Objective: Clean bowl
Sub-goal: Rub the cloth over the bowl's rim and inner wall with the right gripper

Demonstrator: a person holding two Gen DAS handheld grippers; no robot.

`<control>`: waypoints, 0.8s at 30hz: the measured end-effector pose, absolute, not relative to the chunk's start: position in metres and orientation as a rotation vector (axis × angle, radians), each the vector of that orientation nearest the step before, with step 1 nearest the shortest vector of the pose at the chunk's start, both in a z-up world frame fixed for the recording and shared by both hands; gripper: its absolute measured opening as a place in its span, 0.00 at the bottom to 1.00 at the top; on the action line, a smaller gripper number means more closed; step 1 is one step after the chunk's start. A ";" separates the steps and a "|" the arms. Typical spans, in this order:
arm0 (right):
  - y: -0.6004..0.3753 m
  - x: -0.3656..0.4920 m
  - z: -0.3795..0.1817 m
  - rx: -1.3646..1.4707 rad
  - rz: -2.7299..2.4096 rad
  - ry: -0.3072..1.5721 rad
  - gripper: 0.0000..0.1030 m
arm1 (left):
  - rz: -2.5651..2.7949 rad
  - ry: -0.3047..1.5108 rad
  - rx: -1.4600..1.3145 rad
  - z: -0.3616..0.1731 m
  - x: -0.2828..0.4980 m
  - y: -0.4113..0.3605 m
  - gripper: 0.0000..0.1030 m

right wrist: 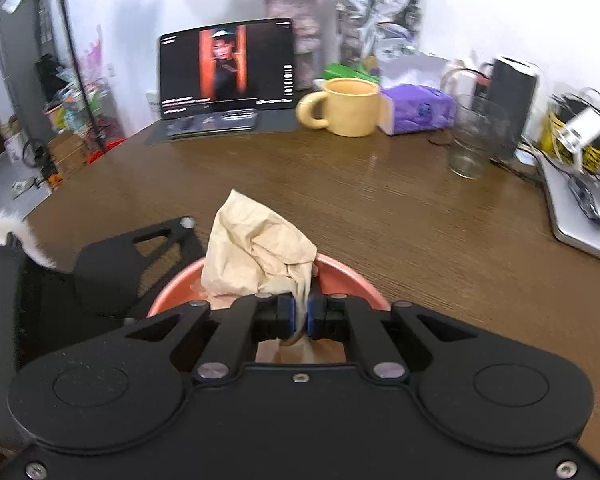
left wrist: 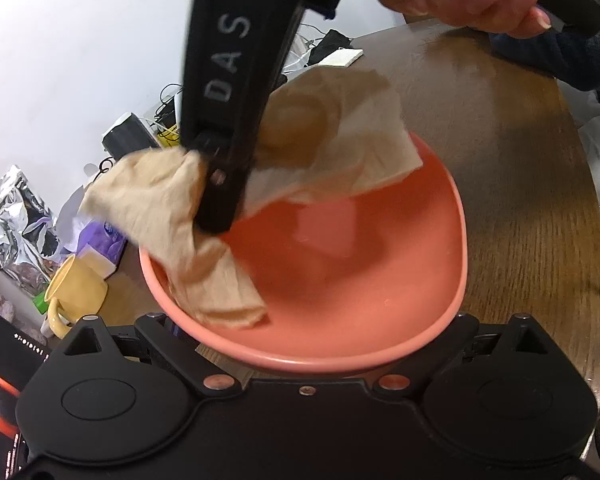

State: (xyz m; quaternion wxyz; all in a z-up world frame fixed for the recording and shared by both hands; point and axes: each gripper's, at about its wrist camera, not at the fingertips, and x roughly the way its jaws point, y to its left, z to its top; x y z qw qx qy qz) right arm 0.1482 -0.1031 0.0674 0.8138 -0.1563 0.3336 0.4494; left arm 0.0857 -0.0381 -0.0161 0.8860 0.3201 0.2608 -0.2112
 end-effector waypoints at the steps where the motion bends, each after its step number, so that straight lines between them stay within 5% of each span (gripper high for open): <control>1: -0.101 0.145 0.067 -0.350 0.977 0.709 0.06 | -0.439 0.542 0.665 -0.016 0.086 -0.038 0.93; 24: -0.126 0.175 0.057 -0.081 0.869 0.885 0.06 | -0.438 0.545 0.670 -0.014 0.084 -0.034 0.93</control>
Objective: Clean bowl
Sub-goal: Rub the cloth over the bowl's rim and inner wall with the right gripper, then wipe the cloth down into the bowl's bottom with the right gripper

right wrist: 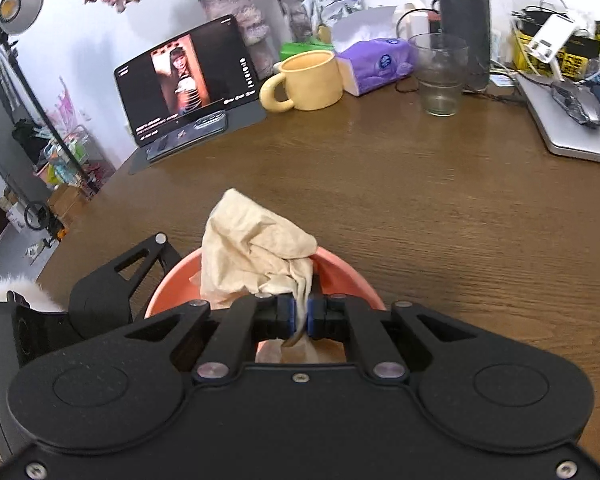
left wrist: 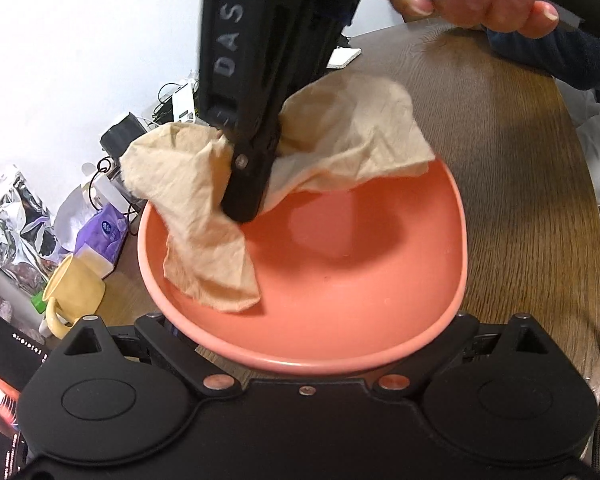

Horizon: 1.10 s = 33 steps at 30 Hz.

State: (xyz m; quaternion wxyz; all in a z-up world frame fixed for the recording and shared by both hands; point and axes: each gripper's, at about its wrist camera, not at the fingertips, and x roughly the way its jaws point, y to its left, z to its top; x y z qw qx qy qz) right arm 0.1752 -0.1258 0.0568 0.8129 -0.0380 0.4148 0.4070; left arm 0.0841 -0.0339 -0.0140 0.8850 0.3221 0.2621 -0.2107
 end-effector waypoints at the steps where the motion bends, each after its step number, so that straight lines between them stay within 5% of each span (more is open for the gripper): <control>1: -0.122 0.173 0.058 -0.095 0.885 0.880 0.06 | -0.438 0.544 0.673 -0.014 0.084 -0.034 0.93; 15: -0.089 0.123 0.060 -0.412 1.139 0.825 0.06 | -0.441 0.558 0.662 -0.016 0.085 -0.032 0.94; 33: -0.115 0.166 0.060 -0.143 0.871 0.848 0.06 | -0.432 0.564 0.653 -0.012 0.094 -0.033 0.94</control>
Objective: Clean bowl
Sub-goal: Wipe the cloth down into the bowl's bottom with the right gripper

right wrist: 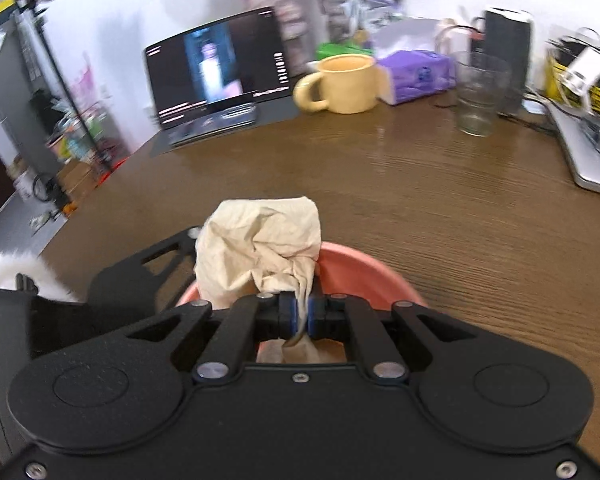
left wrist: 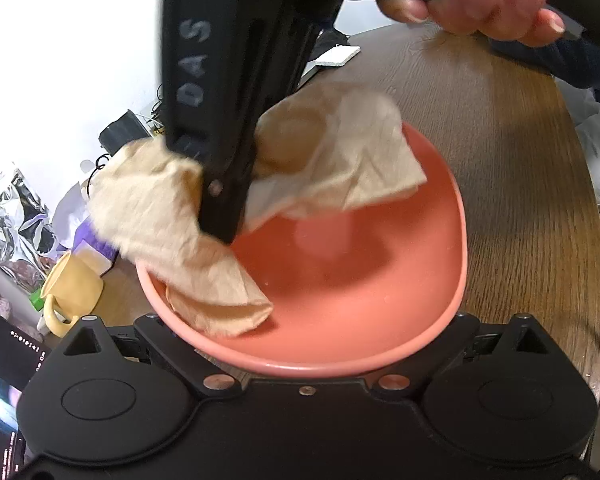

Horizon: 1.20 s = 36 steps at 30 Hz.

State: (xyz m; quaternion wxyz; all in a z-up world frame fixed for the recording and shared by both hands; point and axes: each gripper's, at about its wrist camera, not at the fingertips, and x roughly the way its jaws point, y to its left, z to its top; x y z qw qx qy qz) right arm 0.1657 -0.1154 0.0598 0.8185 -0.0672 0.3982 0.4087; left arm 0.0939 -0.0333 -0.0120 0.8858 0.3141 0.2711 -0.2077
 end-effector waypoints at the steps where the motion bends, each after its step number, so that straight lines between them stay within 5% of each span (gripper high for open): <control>1: -0.117 0.166 0.059 -0.156 0.863 0.846 0.06 | -0.433 0.560 0.657 -0.012 0.094 -0.033 0.94; 19: -0.113 0.123 0.039 -0.597 0.891 0.915 0.06 | -0.431 0.568 0.639 -0.010 0.096 -0.032 0.93; 36: -0.101 0.125 0.047 -0.378 1.134 0.811 0.06 | -0.438 0.565 0.647 -0.011 0.089 -0.034 0.93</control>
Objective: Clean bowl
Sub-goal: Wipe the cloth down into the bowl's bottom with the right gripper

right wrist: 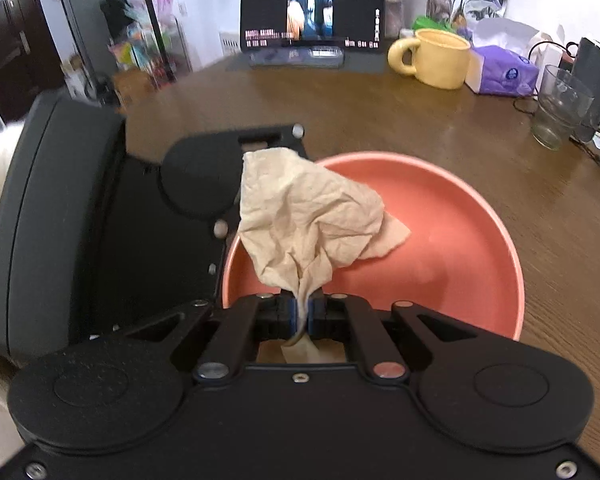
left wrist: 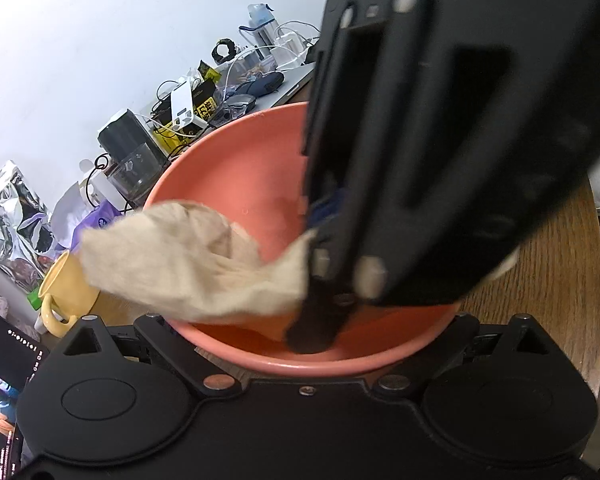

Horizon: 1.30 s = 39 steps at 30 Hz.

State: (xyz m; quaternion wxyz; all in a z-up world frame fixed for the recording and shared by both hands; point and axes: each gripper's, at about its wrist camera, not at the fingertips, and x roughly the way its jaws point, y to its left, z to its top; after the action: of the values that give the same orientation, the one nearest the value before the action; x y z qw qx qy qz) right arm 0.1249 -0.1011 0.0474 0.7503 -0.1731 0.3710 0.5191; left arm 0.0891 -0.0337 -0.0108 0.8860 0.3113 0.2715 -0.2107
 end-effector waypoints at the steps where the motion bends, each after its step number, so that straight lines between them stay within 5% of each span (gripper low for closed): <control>1: -0.102 0.127 0.048 -0.365 1.137 0.797 0.06 | -0.438 0.565 0.647 -0.011 0.089 -0.034 0.93; 12: -0.105 0.143 0.060 -0.359 0.976 0.657 0.06 | -0.442 0.566 0.648 -0.005 0.096 -0.035 0.93; 39: -0.117 0.108 0.040 -0.651 0.903 0.814 0.06 | -0.427 0.573 0.640 -0.005 0.093 -0.040 0.93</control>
State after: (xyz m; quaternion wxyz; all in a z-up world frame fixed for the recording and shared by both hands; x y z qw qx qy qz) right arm 0.1083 -0.1173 0.0396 0.7716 -0.3001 0.3756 0.4166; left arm 0.0932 -0.0402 -0.0046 0.8872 0.3080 0.2755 -0.2053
